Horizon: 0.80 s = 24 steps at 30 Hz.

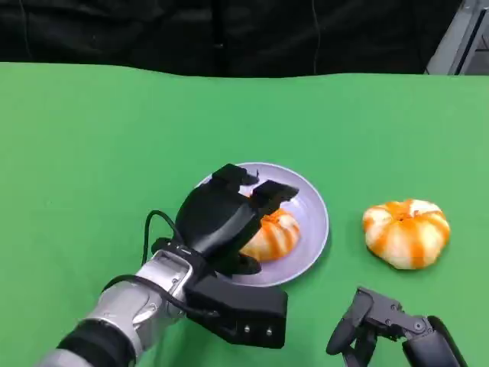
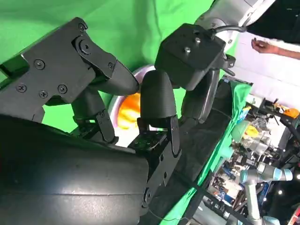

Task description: Grasp the bread from the table and place it into the plate.

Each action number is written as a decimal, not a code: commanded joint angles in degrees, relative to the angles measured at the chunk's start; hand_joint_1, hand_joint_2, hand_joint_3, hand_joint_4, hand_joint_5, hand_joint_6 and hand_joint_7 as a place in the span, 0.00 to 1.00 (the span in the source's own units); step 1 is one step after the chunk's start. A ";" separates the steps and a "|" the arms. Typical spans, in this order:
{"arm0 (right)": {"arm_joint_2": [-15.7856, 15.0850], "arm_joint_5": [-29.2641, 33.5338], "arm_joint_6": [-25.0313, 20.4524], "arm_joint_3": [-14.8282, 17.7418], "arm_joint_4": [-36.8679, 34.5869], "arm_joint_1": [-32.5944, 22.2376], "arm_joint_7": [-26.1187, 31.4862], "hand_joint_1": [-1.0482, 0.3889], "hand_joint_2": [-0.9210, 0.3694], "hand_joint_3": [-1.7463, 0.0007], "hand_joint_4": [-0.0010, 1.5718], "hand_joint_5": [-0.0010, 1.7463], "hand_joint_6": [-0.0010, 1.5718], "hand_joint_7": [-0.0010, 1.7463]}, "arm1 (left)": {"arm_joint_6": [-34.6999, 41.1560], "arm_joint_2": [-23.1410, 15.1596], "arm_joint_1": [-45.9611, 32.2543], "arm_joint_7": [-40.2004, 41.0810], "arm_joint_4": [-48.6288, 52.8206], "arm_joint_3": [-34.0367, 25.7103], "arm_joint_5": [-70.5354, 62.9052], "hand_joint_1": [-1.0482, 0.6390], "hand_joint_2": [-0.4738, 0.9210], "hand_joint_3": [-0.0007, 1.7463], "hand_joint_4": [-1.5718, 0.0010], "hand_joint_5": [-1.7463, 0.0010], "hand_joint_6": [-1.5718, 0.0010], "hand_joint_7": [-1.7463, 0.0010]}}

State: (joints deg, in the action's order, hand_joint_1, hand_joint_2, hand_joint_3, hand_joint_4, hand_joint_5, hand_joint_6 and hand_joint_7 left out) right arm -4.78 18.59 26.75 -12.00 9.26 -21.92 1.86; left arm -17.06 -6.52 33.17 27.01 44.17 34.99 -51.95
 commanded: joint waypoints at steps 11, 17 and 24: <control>-0.41 -0.27 -0.60 0.08 0.38 0.09 0.12 0.62 0.36 0.28 0.49 1.00 0.43 0.83 | 5.58 -6.74 -7.20 -24.10 -17.47 -2.75 7.51 0.20 1.00 0.26 1.00 1.00 1.00 1.00; -0.77 -0.34 -0.23 0.19 0.30 0.33 -0.05 0.62 0.36 0.28 0.49 1.00 0.43 0.83 | 4.28 -9.52 -13.63 -23.79 -27.82 -7.45 11.29 0.21 1.00 0.26 1.00 1.00 0.99 0.99; -0.49 0.13 -0.95 -0.07 0.66 0.52 -0.03 0.62 0.37 0.27 0.50 1.00 0.43 0.84 | 0.49 -13.90 -20.96 -24.10 -37.01 -13.40 15.91 0.24 1.00 0.25 0.98 0.99 0.94 0.97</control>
State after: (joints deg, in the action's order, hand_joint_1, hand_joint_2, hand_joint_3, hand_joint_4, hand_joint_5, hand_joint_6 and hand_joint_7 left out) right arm -5.01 18.68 26.47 -12.03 9.31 -21.29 1.72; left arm -14.24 -17.94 14.69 2.65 9.13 24.07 -37.86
